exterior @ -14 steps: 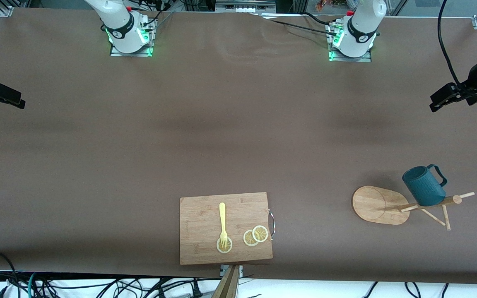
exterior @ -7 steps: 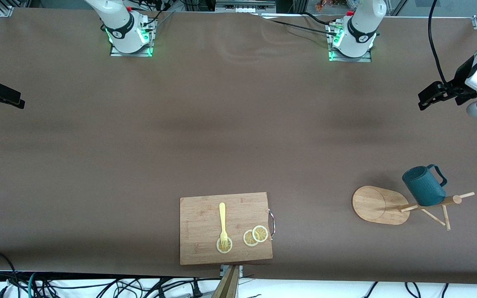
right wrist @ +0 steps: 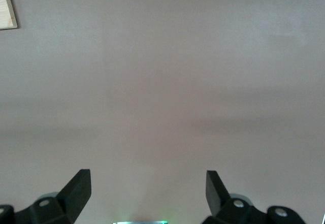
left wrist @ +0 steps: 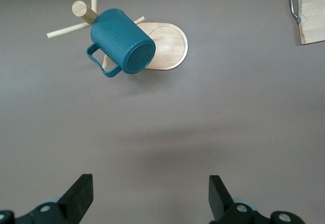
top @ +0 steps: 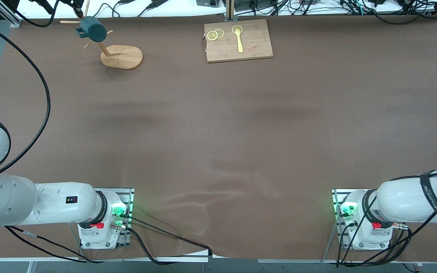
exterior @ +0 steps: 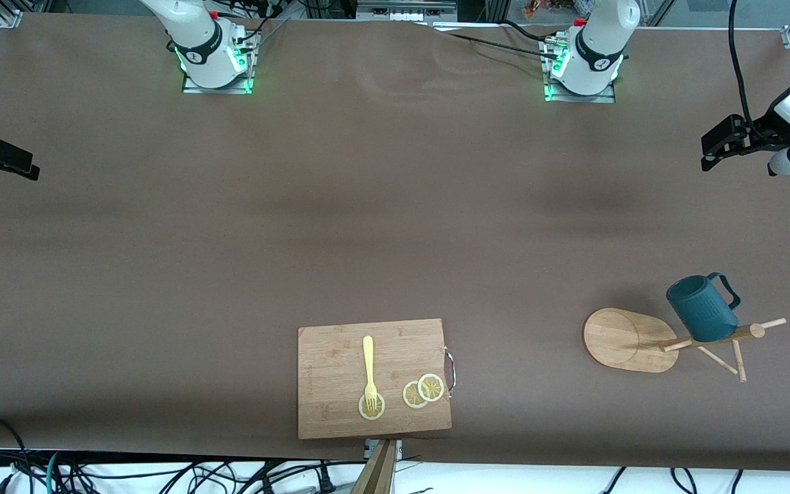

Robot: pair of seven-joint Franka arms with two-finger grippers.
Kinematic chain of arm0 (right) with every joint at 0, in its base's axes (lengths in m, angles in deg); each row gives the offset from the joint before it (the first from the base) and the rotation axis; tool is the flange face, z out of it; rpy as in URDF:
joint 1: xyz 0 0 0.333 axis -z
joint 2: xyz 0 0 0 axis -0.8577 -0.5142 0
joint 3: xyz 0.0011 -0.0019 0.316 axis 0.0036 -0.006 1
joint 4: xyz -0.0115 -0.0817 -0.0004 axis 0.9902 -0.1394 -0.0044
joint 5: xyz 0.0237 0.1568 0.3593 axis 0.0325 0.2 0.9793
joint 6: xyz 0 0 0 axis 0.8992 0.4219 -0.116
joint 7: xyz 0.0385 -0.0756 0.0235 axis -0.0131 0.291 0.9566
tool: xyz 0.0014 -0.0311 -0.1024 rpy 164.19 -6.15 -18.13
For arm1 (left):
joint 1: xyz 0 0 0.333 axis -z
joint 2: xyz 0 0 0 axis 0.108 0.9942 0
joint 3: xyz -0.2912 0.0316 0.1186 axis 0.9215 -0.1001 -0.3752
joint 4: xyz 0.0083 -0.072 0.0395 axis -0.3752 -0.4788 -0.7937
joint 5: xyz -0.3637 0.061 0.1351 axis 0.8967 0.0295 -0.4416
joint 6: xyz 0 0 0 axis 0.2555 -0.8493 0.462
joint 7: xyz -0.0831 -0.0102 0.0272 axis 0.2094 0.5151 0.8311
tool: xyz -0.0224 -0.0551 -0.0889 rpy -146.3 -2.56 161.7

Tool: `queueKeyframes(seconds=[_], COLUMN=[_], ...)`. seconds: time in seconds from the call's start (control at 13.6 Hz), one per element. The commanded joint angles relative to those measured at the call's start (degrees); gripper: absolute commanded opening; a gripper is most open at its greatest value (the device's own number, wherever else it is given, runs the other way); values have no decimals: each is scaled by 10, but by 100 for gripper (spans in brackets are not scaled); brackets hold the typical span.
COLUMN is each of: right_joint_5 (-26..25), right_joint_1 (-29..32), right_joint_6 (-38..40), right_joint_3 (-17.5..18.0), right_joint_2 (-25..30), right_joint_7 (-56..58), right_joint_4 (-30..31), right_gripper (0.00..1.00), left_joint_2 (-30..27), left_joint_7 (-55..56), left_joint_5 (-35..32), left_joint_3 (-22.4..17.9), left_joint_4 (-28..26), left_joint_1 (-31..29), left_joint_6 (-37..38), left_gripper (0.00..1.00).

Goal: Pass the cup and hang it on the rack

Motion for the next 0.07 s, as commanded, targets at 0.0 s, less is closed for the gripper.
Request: queueKeyframes(seconds=[0.0], right_joint_5=[-2], right_joint_1=[2], right_joint_6=[-2], right_joint_3=[0], right_joint_2=[3], right_joint_7=[0], right_joint_4=[2], right_gripper=[100], left_joint_2=[9], left_joint_7=[-22], left_joint_5=[15], left_joint_3=[-1], left_joint_4=[20], left_joint_1=[-3], left_joint_6=[15], left_gripper=[100])
